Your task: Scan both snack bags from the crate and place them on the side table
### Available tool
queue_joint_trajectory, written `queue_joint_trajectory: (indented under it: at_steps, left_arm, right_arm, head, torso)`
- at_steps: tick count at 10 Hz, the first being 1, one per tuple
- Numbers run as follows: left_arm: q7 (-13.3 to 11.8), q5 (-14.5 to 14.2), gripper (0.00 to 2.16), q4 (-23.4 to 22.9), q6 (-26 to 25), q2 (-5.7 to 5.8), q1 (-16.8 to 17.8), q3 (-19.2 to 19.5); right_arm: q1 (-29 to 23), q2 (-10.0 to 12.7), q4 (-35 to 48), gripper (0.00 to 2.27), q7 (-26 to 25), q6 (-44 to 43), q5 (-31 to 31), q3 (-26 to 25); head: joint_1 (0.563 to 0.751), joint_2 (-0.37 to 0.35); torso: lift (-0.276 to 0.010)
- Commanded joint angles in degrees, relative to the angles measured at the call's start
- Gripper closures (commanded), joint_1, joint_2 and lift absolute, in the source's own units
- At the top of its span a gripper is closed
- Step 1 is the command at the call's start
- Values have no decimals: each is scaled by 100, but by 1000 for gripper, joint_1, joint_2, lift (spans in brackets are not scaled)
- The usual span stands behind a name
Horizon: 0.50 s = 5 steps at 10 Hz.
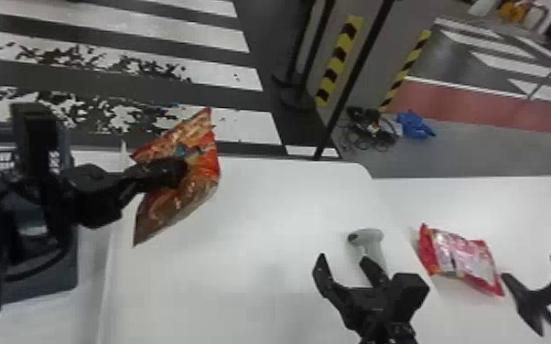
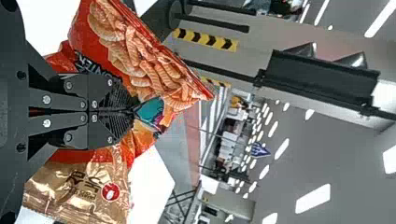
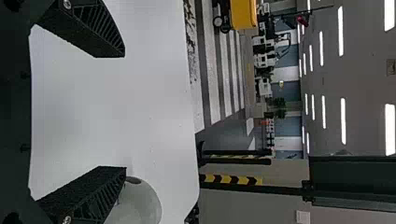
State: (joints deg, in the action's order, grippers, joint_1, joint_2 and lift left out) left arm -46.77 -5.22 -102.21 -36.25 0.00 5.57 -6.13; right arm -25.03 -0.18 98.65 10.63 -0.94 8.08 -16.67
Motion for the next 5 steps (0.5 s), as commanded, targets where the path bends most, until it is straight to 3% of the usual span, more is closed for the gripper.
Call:
queue_joint_trajectory:
  at_steps: [1, 3, 5]
  left_arm:
    - [353, 136, 2135, 149, 61, -15, -144, -477]
    - [828, 443, 2135, 351, 78, -15, -232, -961]
    - [1285, 496, 2135, 1045, 729, -15, -153, -1444]
  right_arm:
    - [25, 23, -48, 60, 0, -15, 18, -20]
    - [86, 23, -145, 60, 0, -68, 35, -12]
    - [86, 23, -153, 60, 9, -103, 106, -64]
  head:
    - [695, -350]
    - [695, -350]
    - [695, -350]
  torso:
    - [-98]
    - [-98]
    - [-98]
